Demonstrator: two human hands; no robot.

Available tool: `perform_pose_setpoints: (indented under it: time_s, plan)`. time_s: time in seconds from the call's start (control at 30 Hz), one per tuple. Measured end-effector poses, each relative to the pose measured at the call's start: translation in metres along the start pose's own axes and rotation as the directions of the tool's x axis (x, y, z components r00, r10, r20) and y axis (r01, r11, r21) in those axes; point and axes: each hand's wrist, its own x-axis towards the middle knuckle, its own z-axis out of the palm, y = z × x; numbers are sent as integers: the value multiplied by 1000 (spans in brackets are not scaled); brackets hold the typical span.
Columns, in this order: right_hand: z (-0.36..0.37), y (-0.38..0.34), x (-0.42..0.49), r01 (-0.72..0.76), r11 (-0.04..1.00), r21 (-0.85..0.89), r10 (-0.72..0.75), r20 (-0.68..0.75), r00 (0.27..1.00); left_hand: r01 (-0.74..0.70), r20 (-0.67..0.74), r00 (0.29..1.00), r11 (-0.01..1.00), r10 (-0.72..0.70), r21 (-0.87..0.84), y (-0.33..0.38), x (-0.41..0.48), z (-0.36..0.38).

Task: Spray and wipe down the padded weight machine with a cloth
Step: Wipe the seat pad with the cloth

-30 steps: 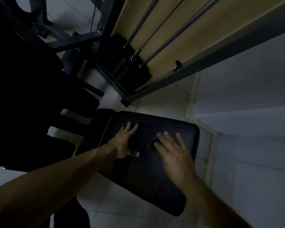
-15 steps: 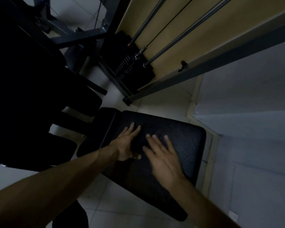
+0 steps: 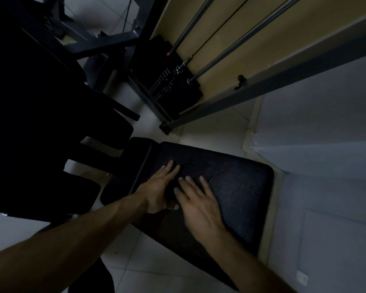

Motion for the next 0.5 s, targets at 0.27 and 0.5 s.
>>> perform_pose_setpoints:
  time_s: [0.27, 0.5]
  plan:
    - [-20, 57, 56, -424, 905, -31, 408, -216, 887, -8, -17, 1000, 1000, 8, -3, -7, -6, 1]
    - [25, -24, 14, 80, 996, 45, -80, -1, 997, 223, -15, 975, 974, -223, 28, -42, 6, -22]
